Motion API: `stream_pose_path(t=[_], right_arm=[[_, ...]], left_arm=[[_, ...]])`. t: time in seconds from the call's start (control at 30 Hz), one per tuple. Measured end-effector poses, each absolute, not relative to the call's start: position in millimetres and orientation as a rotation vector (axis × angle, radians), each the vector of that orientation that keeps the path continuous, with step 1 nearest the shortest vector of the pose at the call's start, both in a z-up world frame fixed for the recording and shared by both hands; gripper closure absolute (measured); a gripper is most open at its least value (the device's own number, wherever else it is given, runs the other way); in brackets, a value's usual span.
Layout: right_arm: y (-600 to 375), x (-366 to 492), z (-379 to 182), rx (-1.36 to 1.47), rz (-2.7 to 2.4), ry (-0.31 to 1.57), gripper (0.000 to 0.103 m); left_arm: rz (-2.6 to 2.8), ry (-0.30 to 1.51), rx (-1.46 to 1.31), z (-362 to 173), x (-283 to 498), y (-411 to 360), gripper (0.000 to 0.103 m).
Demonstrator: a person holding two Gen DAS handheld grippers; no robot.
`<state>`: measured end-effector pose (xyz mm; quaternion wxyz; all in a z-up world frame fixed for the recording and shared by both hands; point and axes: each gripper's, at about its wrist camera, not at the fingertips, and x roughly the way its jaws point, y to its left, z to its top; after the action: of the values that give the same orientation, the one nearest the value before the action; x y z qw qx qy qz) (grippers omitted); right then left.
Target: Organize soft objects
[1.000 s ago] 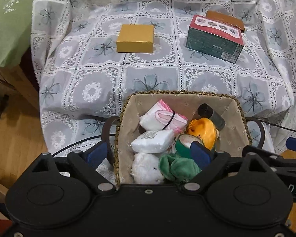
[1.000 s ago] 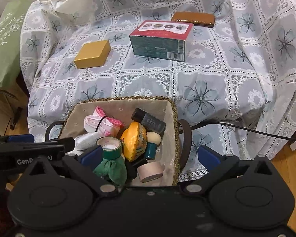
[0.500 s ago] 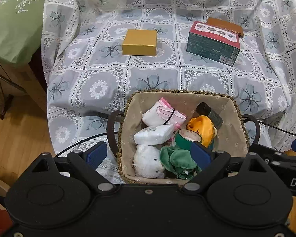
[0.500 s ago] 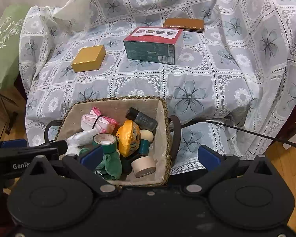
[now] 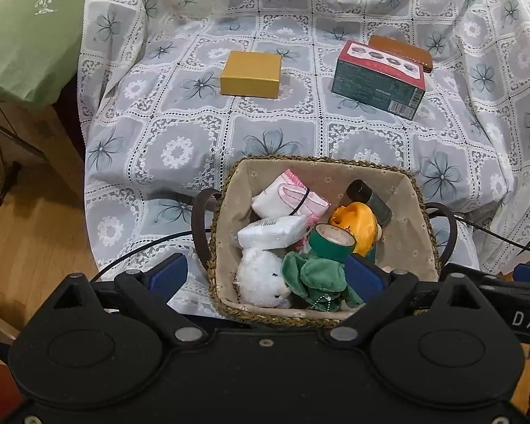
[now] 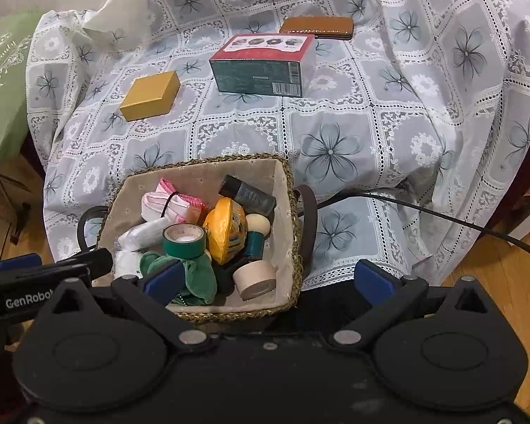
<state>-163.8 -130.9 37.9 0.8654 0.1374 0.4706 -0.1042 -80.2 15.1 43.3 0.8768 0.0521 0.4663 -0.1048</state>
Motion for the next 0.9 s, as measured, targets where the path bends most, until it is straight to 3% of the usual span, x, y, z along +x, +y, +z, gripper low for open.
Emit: stream_pose_path(t=[0.9], right_arm=[[-132, -164, 28, 0.298, -0.196, 1.033, 0.0]], left_arm=[[-0.221, 1.007, 0.124, 33, -83, 19, 0.01]])
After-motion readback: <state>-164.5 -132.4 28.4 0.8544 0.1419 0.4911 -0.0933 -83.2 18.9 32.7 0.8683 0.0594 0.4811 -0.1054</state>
